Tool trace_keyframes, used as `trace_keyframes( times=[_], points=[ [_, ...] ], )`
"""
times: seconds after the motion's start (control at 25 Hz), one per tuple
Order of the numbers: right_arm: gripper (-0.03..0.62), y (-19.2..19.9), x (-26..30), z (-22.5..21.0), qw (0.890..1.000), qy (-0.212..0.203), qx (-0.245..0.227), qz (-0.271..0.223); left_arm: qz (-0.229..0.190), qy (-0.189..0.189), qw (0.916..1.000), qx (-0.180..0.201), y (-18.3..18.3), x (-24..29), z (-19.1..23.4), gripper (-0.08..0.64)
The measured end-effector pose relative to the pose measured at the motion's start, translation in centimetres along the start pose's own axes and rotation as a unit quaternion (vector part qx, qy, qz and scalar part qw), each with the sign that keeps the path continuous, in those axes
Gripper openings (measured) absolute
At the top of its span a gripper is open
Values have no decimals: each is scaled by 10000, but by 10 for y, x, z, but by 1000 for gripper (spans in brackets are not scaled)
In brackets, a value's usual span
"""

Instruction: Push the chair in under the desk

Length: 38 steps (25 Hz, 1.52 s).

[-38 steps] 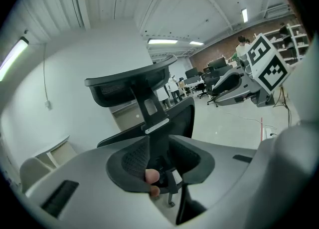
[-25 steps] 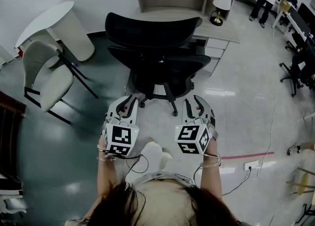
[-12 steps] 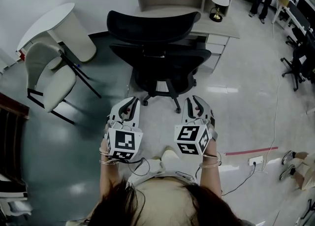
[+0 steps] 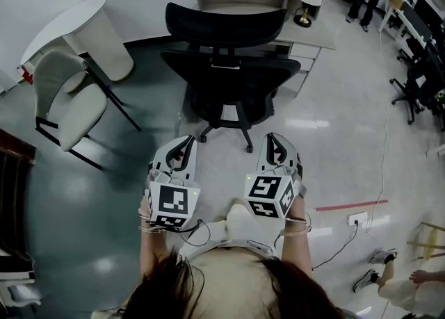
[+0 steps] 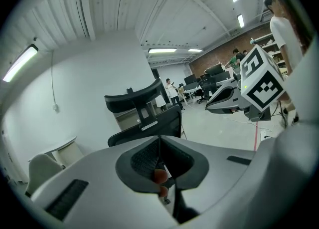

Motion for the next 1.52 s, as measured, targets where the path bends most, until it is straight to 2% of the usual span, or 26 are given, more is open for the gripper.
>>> trace_keyframes(
  times=[0.56,0.8,1.24,1.52],
  points=[
    [25,-20,-52,39,9988,284,-384,-144,-347,181,9992,-91,11,-55,2,21],
    [25,-23,-65,51,9973,353,-631,-116,-363,210,9990,-120,19,-68,4,21],
    [25,-18,-67,62,9955,570,-760,-37,-433,251,9987,-140,35,-73,7,21],
    [25,-27,-57,69,9929,661,-975,-164,-427,207,9988,-125,40,-74,18,21]
  ],
)
Point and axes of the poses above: the fingertips, and each gripper's own axes: x forward along the fingers, z to its left, y out of its underside, the point moved 7 cm from there along -x, backward along the fingers, and after that the axes turned 4 degrees about -z, right-handed, at the moved point
